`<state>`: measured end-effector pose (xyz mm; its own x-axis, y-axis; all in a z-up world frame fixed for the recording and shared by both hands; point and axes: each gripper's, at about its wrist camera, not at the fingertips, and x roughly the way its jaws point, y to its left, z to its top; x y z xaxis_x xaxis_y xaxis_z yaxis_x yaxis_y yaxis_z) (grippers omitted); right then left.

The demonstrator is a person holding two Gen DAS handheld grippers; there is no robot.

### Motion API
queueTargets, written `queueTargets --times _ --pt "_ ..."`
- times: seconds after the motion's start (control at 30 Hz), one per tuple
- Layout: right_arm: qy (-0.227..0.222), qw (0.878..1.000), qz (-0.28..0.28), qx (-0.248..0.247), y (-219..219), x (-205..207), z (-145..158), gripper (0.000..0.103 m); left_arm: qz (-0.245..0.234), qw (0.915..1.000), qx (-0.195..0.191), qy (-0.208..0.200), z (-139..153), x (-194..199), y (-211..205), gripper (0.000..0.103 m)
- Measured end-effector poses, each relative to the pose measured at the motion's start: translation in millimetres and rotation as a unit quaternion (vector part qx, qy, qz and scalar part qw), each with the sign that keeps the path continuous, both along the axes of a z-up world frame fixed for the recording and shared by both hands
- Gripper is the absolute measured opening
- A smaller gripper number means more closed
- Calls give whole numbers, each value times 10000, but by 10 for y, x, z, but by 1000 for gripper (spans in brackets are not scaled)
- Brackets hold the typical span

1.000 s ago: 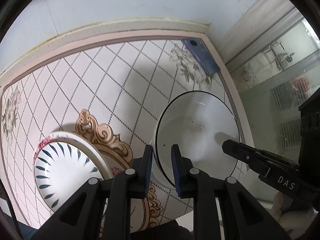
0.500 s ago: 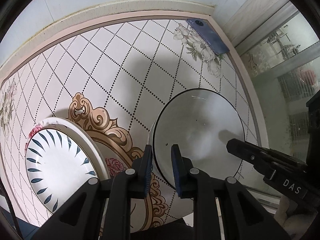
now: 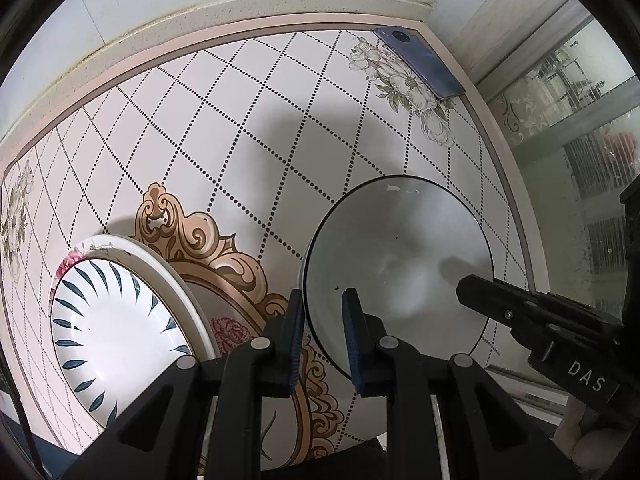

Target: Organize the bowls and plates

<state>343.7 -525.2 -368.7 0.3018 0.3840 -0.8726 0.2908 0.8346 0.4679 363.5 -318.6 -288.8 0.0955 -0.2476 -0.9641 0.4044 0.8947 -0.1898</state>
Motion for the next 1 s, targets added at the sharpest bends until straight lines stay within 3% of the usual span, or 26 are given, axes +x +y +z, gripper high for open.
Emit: queueTargets --times 0.27,0.4,0.53,0.67,0.7,0.73,0.77,0.83,1.0 --pt "87 9999 -80 43 -12 -14 -4 17 29 10000 20 92 30 -22 28 17" --pt "84 9999 -59 -87 -12 -56 127 18 89 9999 55 -29 225 -65 114 18" --pt "-57 9982 25 -599 30 -147 393 49 94 9994 -20 -345 530 -153 213 20" --pt "-306 9949 -37 -960 44 -274 693 75 48 9984 -150 -539 780 -251 301 32" --pt "-376 9940 -64 -1023 47 -311 766 78 31 9981 -159 -602 839 -272 323 38" --pt "-439 9932 -79 -1079 55 -340 826 82 24 9978 -182 -637 885 -283 342 52" --pt "-495 9923 -82 -1135 72 -367 894 82 33 9976 -208 -664 932 -298 367 68" --pt "-623 9896 -70 -1294 120 -438 1060 86 52 9967 -304 -752 1040 -329 419 80" --pt "-898 9804 -3 -1751 267 -598 1406 88 86 9929 -427 -1103 1326 -422 525 93"
